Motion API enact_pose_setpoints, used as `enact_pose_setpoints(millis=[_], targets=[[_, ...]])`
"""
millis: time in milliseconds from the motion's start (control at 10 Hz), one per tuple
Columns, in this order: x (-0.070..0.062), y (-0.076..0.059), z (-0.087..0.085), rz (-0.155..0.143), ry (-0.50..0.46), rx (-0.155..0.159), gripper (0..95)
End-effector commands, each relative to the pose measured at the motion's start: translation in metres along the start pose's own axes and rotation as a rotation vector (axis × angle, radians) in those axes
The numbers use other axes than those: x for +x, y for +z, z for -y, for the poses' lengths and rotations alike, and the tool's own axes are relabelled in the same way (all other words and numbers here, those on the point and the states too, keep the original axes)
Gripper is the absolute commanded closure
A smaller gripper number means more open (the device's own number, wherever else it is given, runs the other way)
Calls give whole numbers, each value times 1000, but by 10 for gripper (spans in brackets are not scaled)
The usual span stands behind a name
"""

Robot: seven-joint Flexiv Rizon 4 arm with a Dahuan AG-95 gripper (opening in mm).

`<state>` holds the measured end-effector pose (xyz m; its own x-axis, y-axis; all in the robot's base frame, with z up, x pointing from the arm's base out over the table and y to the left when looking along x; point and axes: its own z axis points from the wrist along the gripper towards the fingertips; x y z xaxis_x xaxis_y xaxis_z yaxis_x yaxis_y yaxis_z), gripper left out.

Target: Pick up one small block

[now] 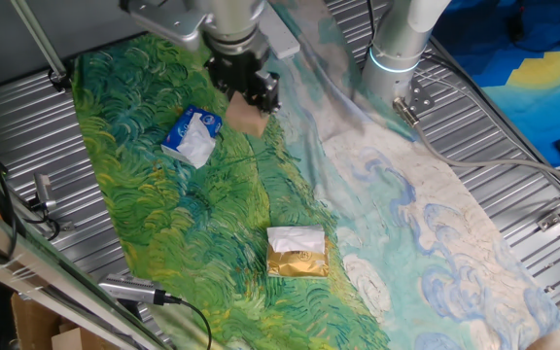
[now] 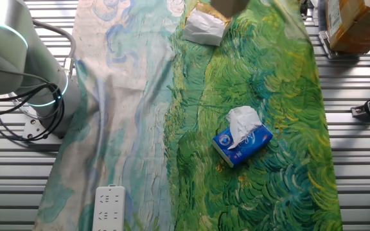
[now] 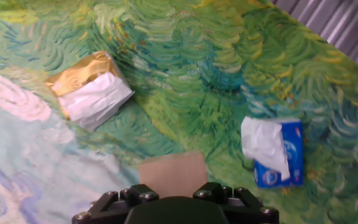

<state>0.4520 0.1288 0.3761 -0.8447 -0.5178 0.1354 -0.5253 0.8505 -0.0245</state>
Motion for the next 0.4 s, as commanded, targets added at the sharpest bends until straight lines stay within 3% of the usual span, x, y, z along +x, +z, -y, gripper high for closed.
enact_pose_setpoints(millis=[100, 400], targets=[[2, 0, -1, 11, 0, -6, 950], [2, 0, -2, 23, -3, -11, 950]])
